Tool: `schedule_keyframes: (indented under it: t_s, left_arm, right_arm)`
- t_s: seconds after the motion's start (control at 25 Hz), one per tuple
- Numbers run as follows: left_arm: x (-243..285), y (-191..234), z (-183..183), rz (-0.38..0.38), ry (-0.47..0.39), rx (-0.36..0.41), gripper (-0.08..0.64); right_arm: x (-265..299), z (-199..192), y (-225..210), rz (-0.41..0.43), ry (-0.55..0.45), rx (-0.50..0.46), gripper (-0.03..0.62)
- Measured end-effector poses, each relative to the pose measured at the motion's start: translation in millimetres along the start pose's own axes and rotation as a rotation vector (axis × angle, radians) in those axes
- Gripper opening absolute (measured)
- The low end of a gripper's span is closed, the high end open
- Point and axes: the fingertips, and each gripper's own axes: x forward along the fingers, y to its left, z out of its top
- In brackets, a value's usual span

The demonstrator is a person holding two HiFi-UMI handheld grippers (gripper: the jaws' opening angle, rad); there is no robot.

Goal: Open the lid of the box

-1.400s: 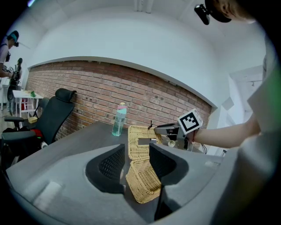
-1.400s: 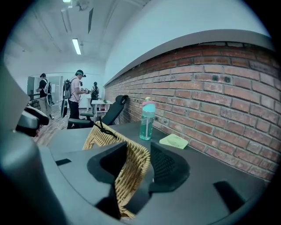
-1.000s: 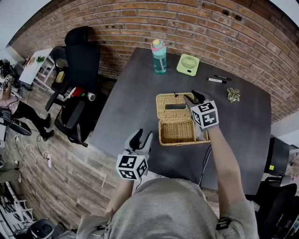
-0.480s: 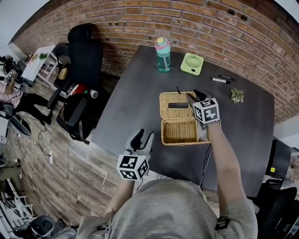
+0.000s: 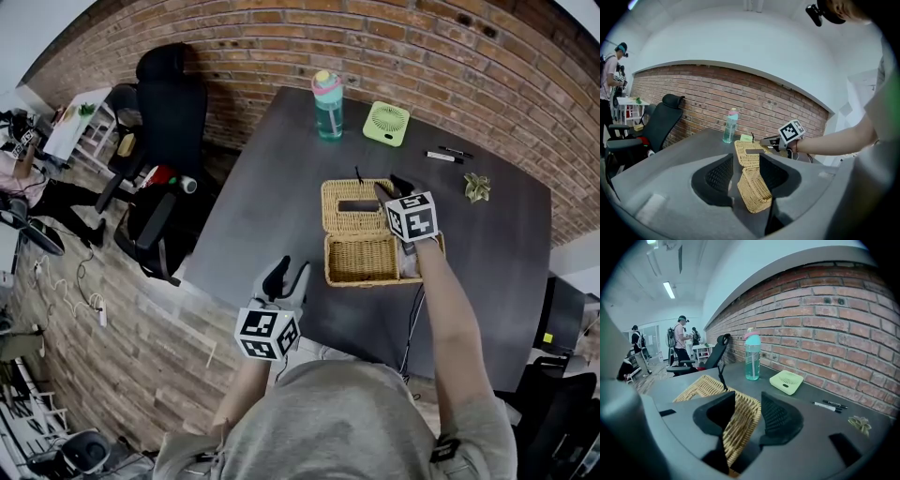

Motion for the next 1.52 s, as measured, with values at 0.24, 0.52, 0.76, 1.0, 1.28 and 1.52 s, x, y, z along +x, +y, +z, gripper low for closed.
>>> schedule_keyframes:
  t_s: [0.24, 0.52, 0.76, 1.0, 1.28, 1.52]
  left_arm:
    - [-8.1, -2.4, -0.5, -0.007, -0.006, -0.001, 0.166]
    - [-21.1, -9.7, -1.3, -0.024, -0.019, 0.008, 0.166]
    - [-36.0, -15.7, -1.5, -0.047, -0.029, 0.024, 0.164]
    - [-57.0, -22.3, -8.8, -0.068, -0.035, 0.044, 0.141]
    - [-87.9, -33.7, -16.2, -0.086, -0.055, 0.058, 0.092]
    - [-118.7, -44.9, -22.8, -0.101, -0.078, 0.069, 0.057]
  right_arm:
    - [-12.1, 5.9, 10.0, -0.002, -0.018, -0.017, 0.170]
    - [-43.8, 12.4, 31.4, 0.000, -0.070, -0.009, 0.170]
    - [-82.4, 8.0, 61.7, -0.021, -0.116, 0.002, 0.126]
    - [-127.7, -0.1, 94.0, -0.061, -0.170, 0.020, 0.060]
    - [-185.8, -17.2, 134.1, -0.102, -0.222, 0.061, 0.020]
    - [-234.9, -32.0, 171.4, -0.125, -0.268, 0.086, 0.003]
